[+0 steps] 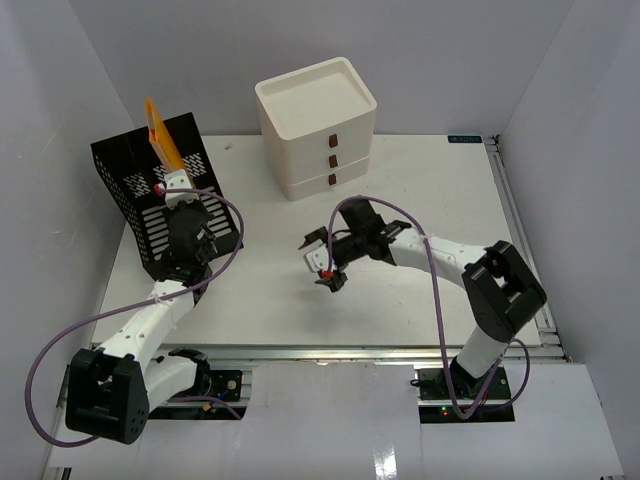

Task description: Organize the desk

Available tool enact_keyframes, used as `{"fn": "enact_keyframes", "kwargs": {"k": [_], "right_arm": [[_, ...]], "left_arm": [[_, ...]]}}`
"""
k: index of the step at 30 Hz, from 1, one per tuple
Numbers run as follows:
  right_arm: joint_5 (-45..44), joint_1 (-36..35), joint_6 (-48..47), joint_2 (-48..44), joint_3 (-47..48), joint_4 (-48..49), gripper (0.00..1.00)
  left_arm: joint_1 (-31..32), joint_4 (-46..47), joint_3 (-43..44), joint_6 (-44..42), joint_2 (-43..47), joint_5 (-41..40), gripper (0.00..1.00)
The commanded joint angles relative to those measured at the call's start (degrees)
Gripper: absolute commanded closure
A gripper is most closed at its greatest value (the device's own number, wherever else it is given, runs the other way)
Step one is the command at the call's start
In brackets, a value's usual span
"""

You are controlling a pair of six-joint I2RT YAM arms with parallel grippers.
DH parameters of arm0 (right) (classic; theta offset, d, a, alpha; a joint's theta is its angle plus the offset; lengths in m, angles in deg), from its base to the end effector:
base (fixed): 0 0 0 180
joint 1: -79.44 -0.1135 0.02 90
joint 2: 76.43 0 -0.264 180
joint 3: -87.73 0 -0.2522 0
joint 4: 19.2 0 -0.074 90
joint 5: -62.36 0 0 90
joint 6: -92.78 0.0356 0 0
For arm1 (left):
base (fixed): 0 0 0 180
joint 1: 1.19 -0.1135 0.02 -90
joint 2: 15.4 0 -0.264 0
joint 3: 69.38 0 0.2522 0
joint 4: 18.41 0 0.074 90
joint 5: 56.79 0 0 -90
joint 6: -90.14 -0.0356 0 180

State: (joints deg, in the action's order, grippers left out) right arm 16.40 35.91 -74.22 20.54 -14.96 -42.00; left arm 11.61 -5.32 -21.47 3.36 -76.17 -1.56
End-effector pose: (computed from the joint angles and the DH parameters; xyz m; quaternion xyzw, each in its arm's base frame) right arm 0.2461 0.2680 0.2235 -0.8117 0.2896 0.2210 0.4566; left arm 0.2387 -0.0334 0.2882 -0.1547 0.6888 0.1146 0.6989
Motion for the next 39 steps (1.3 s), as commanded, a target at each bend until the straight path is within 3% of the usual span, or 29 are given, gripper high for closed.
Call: {"fn": "enact_keyframes", "kwargs": {"k": [1,12,20,28,39], "right_arm": [[-1.7,-4.5,-2.6,8.1,14.3,2.5,0.03],[-6.9,-9.5,3.1,27.1,34.6,10.6,0.04],[-13.8,-11.0,10.1,33.3,36.8,23.0,0.06],[-16.5,-12.3,9.4,36.8,38.8,24.7,0.07],[-15.8,-13.1,5.1,37.4,37.7,17.2,0.47]], "left_arm": [[-0.9,7.3,0.4,-3.0,2.1,5.3,1.0],[-1.1,4.4,-3.5,2.8,7.9,9.6,1.0],[-1.1,5.4,-4.1,1.7,8.2,9.8,1.0],[-1.1,5.6,-4.4,1.2,9.6,10.1,1.0],[-1.2,8.5,-3.2,-1.7,7.9,10.8,1.0]]}}
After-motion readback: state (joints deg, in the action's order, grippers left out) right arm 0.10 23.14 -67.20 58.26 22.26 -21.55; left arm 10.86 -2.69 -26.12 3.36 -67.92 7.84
